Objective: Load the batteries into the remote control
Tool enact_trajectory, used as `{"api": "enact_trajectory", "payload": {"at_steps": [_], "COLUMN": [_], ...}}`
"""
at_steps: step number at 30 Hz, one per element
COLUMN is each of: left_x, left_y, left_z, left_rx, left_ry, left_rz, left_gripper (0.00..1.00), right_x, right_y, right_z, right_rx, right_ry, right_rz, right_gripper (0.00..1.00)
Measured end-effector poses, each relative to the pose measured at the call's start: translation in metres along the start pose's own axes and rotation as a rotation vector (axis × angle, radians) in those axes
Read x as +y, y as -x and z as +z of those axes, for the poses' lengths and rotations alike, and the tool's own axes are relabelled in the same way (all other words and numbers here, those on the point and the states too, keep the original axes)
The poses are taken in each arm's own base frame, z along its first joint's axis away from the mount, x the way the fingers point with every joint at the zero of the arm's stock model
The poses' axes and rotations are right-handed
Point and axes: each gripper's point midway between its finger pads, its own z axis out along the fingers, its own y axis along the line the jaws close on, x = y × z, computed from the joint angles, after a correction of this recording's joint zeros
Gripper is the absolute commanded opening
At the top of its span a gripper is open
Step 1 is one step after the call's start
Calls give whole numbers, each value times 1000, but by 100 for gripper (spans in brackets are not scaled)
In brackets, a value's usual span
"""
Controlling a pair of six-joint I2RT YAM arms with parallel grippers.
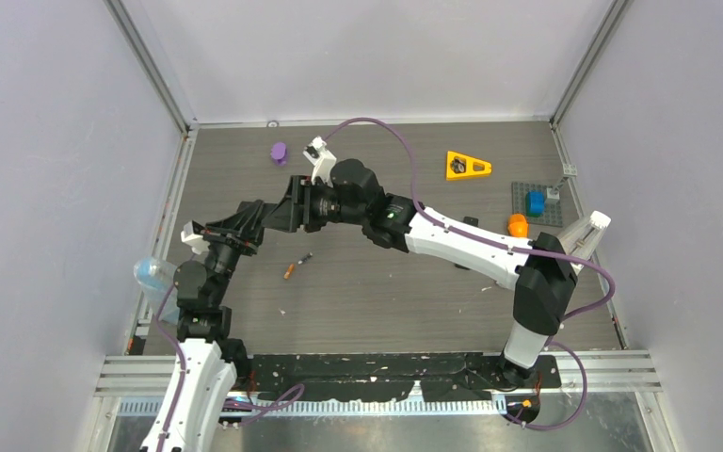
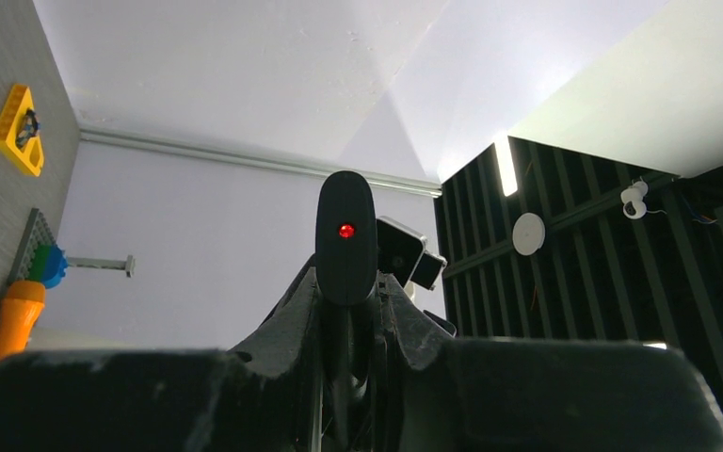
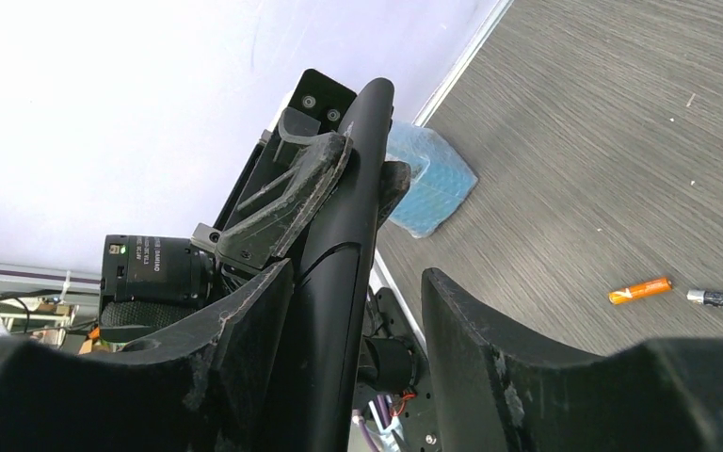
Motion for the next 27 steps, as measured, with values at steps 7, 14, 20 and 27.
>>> {"api": "enact_trajectory", "payload": {"at_steps": [7,14,20,27], "left_x": [-3,-4,-3,-1], "left_y": [-2,-4,-4,-4], "left_z": [-2,-3,-5,-5], "left_rx": [7,12,8,9], "left_ry": [-12,-19,-16,-10], "left_rz": [12,24,38,44], "left_gripper": [0,0,0,0], "right_x": [-2,-4,-4,0], "right_y": [2,2,1,2], "right_z": [-1,-1,-2,-7], "right_rx": [-1,-4,-5,-15], "right_ry": [-1,-1,3,12], "right_rz": [20,22,33,42], "right_gripper": [72,75,74,70]}}
